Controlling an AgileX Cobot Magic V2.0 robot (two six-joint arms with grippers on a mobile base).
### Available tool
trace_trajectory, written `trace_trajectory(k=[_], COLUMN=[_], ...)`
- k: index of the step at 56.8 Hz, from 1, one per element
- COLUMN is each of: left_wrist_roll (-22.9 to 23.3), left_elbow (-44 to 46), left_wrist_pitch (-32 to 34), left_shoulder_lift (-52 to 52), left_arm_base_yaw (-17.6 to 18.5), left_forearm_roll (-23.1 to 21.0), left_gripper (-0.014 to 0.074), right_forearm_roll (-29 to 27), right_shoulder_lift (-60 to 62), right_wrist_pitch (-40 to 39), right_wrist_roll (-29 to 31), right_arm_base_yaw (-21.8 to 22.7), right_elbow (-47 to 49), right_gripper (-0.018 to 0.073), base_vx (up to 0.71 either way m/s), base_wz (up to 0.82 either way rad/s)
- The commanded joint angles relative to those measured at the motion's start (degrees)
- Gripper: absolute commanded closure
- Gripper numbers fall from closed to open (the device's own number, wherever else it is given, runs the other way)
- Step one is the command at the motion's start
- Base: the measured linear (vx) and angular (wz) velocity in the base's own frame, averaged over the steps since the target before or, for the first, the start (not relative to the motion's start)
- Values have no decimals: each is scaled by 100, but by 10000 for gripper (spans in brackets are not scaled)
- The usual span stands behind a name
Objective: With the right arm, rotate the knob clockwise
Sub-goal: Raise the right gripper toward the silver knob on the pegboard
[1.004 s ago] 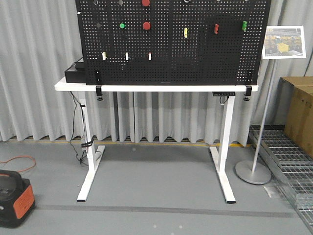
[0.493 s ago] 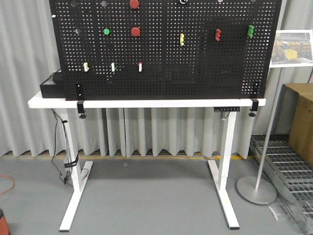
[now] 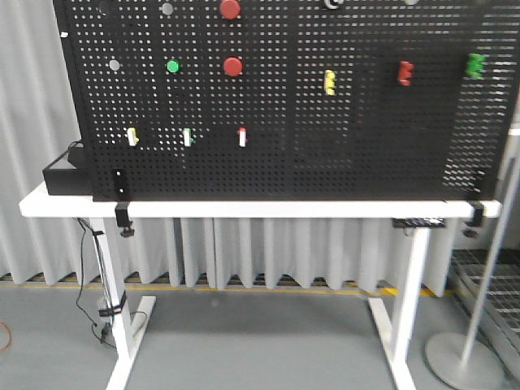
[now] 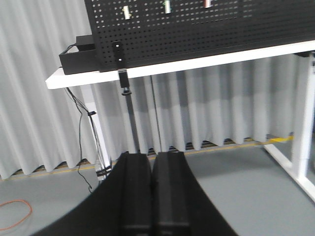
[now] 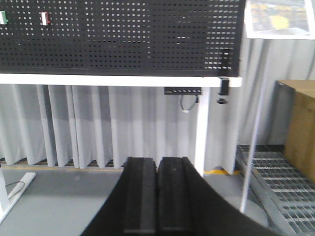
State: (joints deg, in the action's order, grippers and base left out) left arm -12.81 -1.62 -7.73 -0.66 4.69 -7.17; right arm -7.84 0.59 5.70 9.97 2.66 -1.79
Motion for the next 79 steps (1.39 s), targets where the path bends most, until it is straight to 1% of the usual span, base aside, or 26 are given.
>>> trace_trajectory(k=[1,24,35,60,79], left_wrist_roll=[22,22,22,22,22], left_elbow=[-187,-187,-187,-187,-187], left_wrist_pitch=[491,491,491,491,491], left_shoulder_lift=[-90,-90,-90,-90,-90], left_arm_base_yaw=[45,45,45,45,45], left_forearm_roll=[-59,-59,-59,-59,-59], left_gripper=[603,603,603,603,603], right_forearm_roll=[8,8,8,8,8], right_shoulder_lift=[66,66,66,66,66], right_wrist_pitch=[-459,-459,-459,-459,-459], right_wrist_roll=[-2,-2,-2,-2,-2], right_arm_base_yaw=[36,36,36,36,36], right_elbow=[-41,-41,-41,-41,-41], right_gripper=[562,562,562,562,562], base_vx=[42,43,43,40,26], base_wz=[17,36,13,-27,-26])
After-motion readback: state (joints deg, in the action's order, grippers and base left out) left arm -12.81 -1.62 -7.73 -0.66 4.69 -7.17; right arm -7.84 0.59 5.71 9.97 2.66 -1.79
